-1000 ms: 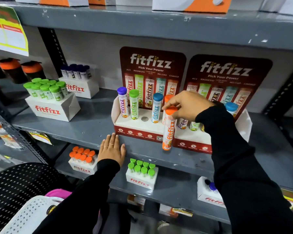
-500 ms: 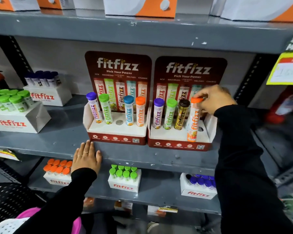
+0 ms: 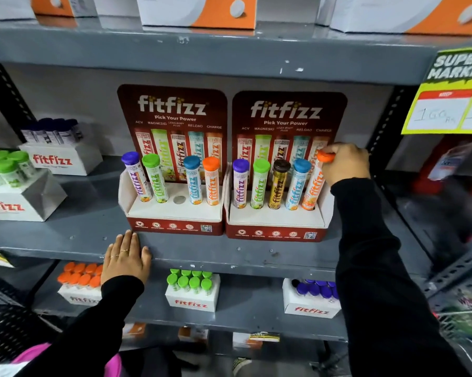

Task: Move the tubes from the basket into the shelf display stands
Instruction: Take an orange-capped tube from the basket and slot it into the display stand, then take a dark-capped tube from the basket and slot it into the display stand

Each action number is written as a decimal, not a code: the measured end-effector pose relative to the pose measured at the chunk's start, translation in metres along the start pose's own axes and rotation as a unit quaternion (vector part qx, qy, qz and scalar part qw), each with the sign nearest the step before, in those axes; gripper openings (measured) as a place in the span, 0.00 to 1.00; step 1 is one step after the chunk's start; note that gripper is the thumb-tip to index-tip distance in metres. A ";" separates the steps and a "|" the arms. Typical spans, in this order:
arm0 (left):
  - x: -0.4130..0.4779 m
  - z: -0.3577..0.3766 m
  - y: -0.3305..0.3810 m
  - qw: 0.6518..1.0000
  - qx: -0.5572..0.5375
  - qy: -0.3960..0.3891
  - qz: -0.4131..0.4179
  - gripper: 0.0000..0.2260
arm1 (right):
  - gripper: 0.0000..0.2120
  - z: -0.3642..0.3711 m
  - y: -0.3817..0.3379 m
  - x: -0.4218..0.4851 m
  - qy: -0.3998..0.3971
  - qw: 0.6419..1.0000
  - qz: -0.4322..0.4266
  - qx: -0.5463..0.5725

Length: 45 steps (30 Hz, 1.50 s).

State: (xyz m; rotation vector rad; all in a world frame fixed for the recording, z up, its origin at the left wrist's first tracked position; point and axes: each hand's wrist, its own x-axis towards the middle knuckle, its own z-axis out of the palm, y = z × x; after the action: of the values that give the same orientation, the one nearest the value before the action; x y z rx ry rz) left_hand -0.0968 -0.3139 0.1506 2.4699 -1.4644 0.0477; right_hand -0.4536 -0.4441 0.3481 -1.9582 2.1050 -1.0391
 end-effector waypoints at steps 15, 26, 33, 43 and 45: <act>-0.001 -0.003 0.004 1.000 0.004 -0.002 -0.005 0.23 | 0.21 0.005 -0.006 -0.010 -0.043 0.999 -0.025 -0.006; -0.003 -0.006 -0.011 0.998 -0.057 0.002 0.037 0.29 | 0.17 0.107 -0.143 -0.126 -0.019 0.928 -0.342 0.148; -0.102 0.039 -0.121 0.995 -0.049 -0.019 -0.086 0.26 | 0.18 0.215 -0.219 -0.249 -0.232 0.842 -0.428 0.233; -0.228 0.085 -0.235 0.906 -0.061 -0.170 -0.384 0.45 | 0.15 0.326 -0.276 -0.409 -0.588 0.655 -0.469 -0.070; -0.232 0.092 -0.242 0.905 -0.050 -0.176 -0.383 0.46 | 0.16 0.346 -0.275 -0.431 -0.591 0.635 -0.487 -0.104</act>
State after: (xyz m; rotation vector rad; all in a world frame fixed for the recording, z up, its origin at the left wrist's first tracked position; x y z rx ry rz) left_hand -0.0103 -0.0283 -0.0280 2.8728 -0.4635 -0.6325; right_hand 0.0280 -0.1813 0.0644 -2.6443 0.3777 0.5968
